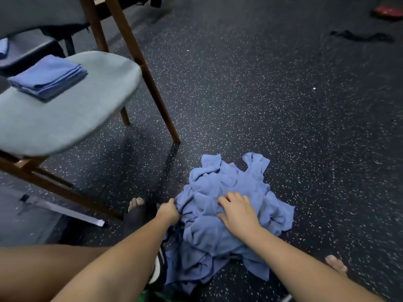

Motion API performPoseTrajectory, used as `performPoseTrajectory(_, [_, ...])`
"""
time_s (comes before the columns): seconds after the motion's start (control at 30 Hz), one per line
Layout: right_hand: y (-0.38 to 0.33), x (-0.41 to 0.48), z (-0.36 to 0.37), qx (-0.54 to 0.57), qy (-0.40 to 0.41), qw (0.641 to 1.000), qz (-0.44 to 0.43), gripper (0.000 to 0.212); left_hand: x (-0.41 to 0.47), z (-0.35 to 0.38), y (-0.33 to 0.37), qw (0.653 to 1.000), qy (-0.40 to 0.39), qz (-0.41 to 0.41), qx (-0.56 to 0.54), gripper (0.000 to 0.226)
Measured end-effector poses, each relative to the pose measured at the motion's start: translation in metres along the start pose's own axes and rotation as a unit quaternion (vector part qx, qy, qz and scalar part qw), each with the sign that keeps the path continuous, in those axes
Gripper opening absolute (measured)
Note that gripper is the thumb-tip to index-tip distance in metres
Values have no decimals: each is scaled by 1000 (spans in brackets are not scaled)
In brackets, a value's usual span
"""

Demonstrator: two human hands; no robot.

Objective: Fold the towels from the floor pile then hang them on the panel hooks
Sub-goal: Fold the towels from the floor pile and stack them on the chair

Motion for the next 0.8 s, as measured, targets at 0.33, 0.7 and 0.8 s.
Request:
performPoseTrajectory(0.33, [54, 1, -8, -41, -7, 998, 53, 30, 1, 54, 47, 981, 1, 59, -187, 13])
performPoseTrajectory(0.7, [105, -36, -29, -118, 20, 979, -166, 33, -36, 35, 120, 977, 19, 146, -152, 36])
performPoseTrajectory(0.8, [103, -52, -35, -174, 20, 953, -248, 35, -49, 21, 143, 973, 30, 201, -111, 27])
Point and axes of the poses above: each hand's wrist, its own x-axis towards the middle knuckle, its own z-axis out of the palm, y = z × x, the point moved 4 cm from there along x, towards the middle knuckle, and after that the axes turned 8 degrees about -x, right-handed, at the moved point
